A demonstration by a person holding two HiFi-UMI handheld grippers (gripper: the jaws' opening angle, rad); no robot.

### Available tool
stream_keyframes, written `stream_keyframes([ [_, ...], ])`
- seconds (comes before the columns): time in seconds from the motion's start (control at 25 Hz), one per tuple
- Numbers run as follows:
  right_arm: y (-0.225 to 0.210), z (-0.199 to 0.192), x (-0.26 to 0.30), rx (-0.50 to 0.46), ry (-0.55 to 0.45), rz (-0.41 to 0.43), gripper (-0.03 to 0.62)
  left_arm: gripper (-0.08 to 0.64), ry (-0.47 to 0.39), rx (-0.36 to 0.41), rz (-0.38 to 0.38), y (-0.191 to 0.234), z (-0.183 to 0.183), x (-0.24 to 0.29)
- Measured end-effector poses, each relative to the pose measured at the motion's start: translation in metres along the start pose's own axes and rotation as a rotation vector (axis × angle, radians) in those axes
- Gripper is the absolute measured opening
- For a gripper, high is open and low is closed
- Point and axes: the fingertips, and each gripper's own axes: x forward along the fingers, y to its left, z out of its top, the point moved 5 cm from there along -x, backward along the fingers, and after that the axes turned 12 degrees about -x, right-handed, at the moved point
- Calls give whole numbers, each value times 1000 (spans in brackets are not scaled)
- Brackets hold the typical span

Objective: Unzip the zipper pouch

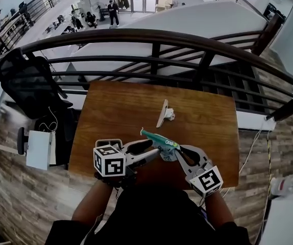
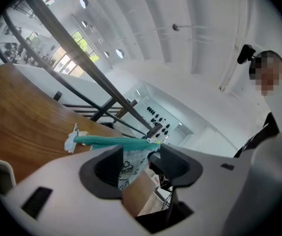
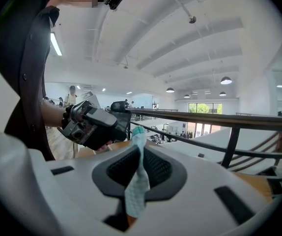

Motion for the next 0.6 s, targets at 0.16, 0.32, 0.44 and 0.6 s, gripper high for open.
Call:
stream_keyframes([
  [0.16,6,0,-2,-74,29,19,27,224,94,10,-67,-11,-2,11],
  [0.32,8,2,-5,-143,38,30,28,201,113,2,-76,-15,-4,19],
  [0.44,7,0,-6,-138,48,26,28,186,103,-26,-86,-15,-2,21],
  [0.6,6,-1,-5,-180,75,25,28,178,115,-21,-85,-17,-1,26],
])
